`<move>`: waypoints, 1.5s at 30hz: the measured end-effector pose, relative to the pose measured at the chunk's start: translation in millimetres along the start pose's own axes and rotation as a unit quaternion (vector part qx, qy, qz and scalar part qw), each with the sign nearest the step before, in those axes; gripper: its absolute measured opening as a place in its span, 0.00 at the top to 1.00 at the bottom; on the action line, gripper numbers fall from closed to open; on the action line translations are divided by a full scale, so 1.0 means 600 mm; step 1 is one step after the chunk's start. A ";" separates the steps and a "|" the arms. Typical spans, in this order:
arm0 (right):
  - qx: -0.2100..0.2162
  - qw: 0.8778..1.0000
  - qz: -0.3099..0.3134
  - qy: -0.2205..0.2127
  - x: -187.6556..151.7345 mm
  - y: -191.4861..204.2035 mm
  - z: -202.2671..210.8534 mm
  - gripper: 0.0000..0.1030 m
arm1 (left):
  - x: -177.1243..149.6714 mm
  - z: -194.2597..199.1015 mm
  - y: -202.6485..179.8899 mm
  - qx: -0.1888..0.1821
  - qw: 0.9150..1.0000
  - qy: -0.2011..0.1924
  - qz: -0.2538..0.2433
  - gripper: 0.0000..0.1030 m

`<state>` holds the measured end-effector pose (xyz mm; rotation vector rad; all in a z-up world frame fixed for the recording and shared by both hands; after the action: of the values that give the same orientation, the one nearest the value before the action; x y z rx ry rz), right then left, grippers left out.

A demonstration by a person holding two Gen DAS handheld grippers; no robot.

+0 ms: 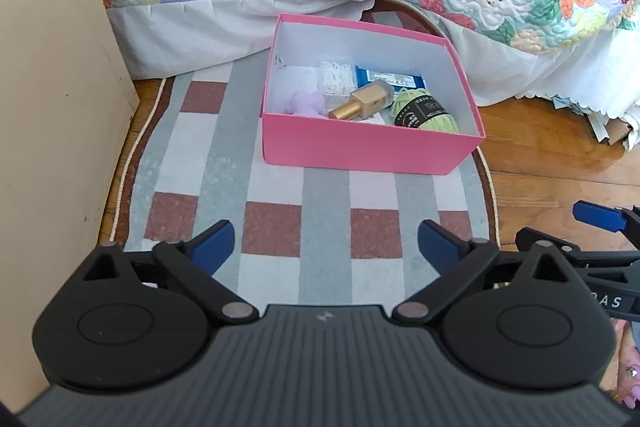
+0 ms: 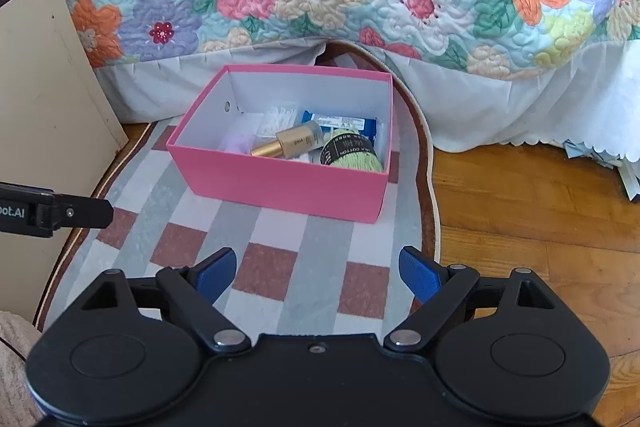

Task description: Organize objects

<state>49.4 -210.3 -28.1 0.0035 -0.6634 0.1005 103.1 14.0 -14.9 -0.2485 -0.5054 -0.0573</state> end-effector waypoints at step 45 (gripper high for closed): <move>-0.024 0.999 -0.013 0.044 -0.013 -0.001 0.009 0.12 | -0.025 0.008 0.028 0.069 0.996 0.042 -0.033 0.00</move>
<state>40.3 -211.7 -28.6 -0.0375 -0.5778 0.0600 89.8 31.3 -22.0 -0.0930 -0.4326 -0.0961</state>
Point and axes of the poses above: each gripper's, at about its wrist camera, not at the fingertips, and z roughly against the way its jaws point, y to its left, x to its top, the point moved 6 cm from there along -z, roughly the way its jaws point, and after that the axes turned 7 degrees about z, right-handed, at the moved point
